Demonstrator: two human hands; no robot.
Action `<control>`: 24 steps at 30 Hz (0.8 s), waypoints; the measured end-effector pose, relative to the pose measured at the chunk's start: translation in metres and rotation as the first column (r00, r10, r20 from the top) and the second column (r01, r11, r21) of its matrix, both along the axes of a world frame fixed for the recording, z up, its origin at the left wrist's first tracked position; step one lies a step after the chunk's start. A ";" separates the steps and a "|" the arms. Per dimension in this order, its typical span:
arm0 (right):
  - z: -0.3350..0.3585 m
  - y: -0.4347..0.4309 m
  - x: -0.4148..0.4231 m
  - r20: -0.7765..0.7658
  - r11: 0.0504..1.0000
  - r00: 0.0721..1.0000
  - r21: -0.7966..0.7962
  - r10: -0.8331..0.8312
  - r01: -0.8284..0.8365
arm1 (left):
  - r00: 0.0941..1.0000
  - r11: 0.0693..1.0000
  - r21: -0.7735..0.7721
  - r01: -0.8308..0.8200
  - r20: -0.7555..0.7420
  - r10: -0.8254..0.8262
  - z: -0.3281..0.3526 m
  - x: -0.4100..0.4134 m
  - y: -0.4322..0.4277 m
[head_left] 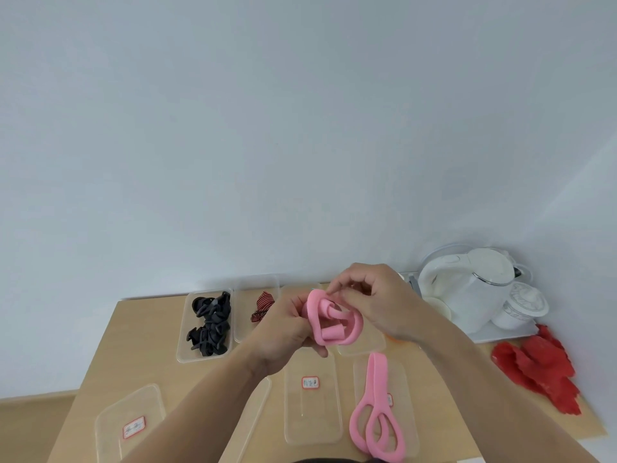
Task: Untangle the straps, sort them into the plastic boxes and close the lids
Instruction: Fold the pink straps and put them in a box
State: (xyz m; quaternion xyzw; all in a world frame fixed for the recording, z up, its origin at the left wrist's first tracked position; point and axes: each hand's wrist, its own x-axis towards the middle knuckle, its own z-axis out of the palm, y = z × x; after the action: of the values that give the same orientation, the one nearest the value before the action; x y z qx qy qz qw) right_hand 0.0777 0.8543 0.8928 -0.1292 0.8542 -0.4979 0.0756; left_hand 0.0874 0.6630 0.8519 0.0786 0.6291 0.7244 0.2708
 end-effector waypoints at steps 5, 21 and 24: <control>0.006 -0.010 0.017 -0.153 0.976 0.987 0.202 -0.050 0.080 | 0.998 0.998 -0.052 -0.042 -0.048 0.039 0.003 0.000 -0.003; 0.001 -0.021 0.019 -0.256 0.880 0.966 0.464 0.025 0.100 | 0.973 0.964 -0.258 -0.064 -0.232 0.003 0.009 0.000 -0.001; 0.000 -0.024 0.019 -0.251 0.882 0.963 0.471 0.099 0.032 | 0.971 0.956 -0.291 -0.026 -0.233 -0.044 0.010 -0.002 -0.005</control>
State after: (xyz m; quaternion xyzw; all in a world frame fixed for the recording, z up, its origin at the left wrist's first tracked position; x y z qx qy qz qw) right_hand 0.0967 0.8303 0.8925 -0.1881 0.9492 -0.2522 -0.0026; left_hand 0.0853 0.6585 0.8621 0.1266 0.7565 0.6078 0.2057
